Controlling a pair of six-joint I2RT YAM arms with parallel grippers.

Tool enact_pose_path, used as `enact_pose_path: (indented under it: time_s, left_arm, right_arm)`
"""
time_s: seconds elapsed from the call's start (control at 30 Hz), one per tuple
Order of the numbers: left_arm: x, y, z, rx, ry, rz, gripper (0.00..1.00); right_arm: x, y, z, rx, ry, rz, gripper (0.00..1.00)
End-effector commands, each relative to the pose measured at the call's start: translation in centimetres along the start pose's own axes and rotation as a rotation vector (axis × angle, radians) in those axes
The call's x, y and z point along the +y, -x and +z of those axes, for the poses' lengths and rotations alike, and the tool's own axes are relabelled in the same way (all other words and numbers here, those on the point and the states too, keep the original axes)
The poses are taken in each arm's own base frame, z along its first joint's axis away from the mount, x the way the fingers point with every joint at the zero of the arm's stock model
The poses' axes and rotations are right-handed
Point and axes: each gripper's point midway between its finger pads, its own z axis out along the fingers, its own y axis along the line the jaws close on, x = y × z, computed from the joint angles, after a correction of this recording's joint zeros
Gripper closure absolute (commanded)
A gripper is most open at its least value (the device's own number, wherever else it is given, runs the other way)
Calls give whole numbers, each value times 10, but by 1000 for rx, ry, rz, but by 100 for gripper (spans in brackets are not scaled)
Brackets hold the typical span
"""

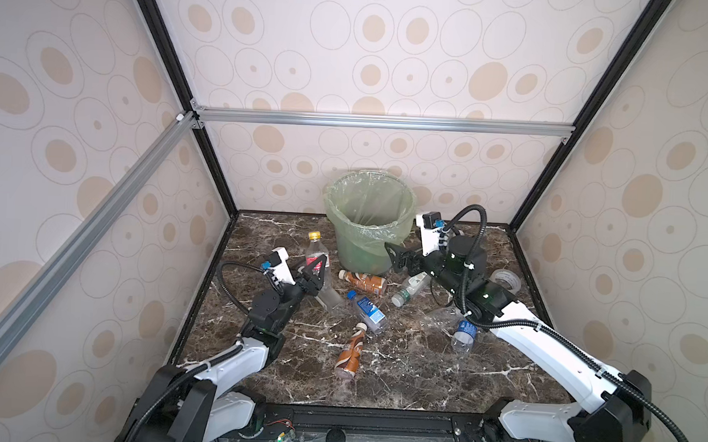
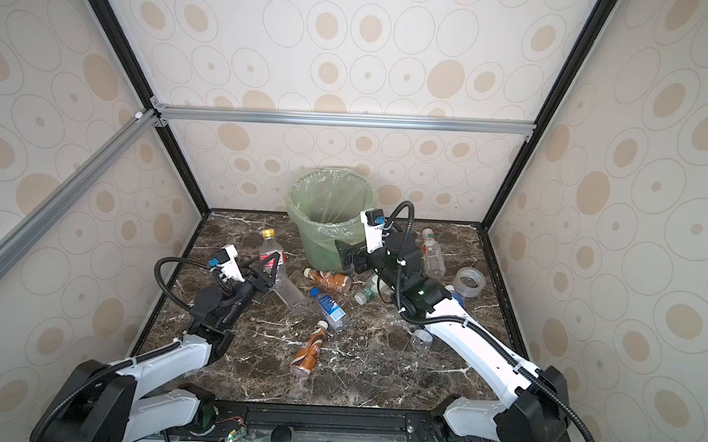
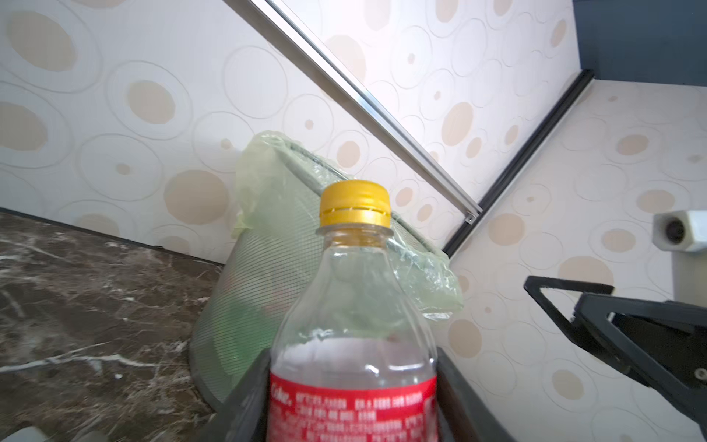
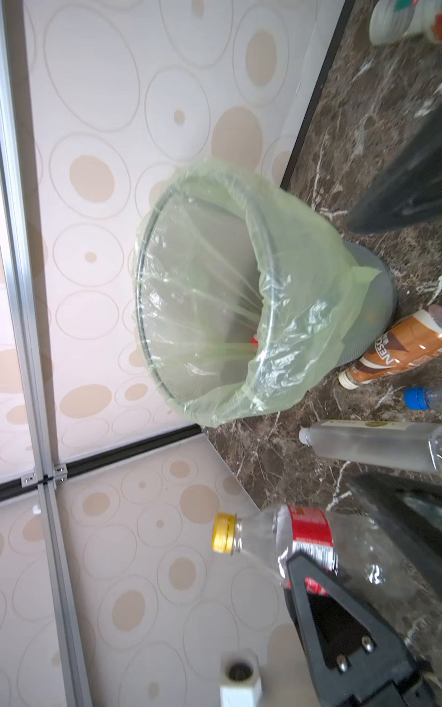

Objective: Throw the plastic bottles in the bin
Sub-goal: 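Lift the yellow-capped bottle with the left gripper toward the wastebasket, then close the right gripper on the yellow-capped bottle held by the left gripper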

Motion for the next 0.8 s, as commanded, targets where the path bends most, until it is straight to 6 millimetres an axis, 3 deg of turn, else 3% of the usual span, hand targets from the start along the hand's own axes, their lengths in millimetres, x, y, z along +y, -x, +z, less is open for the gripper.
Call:
enact_pose_path:
  time_s: [0.0,0.13,0.23,0.47,0.77]
  left_arm:
    - [-39,1,4,-4,-189,15,47]
    - [-68,-20,13,91,-258,105,45]
    - [-81,-31,17,132,-281,152,44]
    - [-89,-37,19,155,-302,171,44]
    - [-99,-45,20,173,-307,203,44]
  right_arm:
    - [17,4,3,-2,122,5,0]
    - [13,7,6,15,154,37,0]
    - [23,3,11,35,224,83,0]
    - [37,21,10,25,302,169,1]
    - [60,-2,30,135,385,194,8]
